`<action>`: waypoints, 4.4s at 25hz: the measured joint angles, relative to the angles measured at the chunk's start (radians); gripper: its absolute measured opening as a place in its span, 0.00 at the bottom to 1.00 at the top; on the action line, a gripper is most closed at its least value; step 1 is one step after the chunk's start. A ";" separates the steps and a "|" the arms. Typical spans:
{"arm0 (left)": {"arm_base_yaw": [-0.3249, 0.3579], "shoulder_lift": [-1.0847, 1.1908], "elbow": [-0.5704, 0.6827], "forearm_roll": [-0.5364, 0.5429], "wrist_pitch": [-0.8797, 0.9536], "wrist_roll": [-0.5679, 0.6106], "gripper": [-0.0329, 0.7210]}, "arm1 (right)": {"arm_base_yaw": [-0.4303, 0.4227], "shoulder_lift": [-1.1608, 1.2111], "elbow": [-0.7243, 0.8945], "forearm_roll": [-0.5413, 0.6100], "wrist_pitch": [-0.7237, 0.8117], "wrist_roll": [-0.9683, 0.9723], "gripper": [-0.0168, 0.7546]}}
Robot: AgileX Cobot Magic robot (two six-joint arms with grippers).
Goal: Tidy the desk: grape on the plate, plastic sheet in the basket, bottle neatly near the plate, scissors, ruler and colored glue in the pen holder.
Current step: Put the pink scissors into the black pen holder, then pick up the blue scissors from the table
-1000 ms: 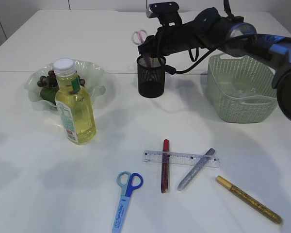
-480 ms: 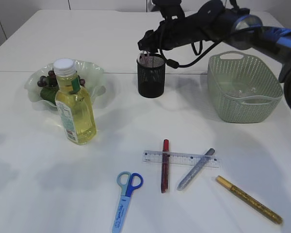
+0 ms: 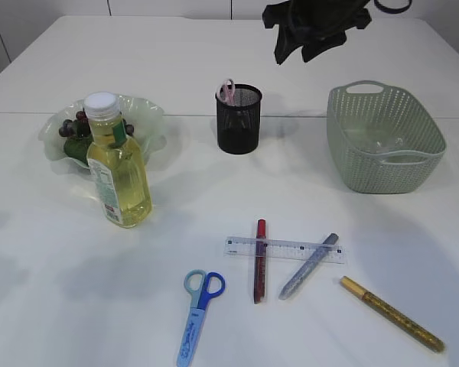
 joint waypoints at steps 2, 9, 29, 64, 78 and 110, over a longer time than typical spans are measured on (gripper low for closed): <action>0.000 0.000 0.000 0.000 0.000 0.000 0.62 | 0.003 -0.032 0.000 -0.022 0.050 0.053 0.54; 0.000 0.000 0.000 0.000 0.012 0.000 0.62 | 0.060 -0.139 0.037 -0.037 0.073 0.147 0.54; 0.000 0.000 0.000 0.000 0.020 0.000 0.62 | 0.479 -0.341 0.683 -0.120 0.067 0.585 0.54; 0.000 0.000 0.000 0.000 0.002 0.002 0.62 | 0.560 -0.042 0.685 -0.091 -0.064 0.950 0.54; 0.000 0.000 0.000 0.000 -0.003 0.002 0.62 | 0.560 0.011 0.685 -0.056 -0.060 0.897 0.54; 0.000 0.000 0.000 0.000 -0.006 0.002 0.62 | 0.560 0.023 0.676 -0.126 0.003 0.915 0.27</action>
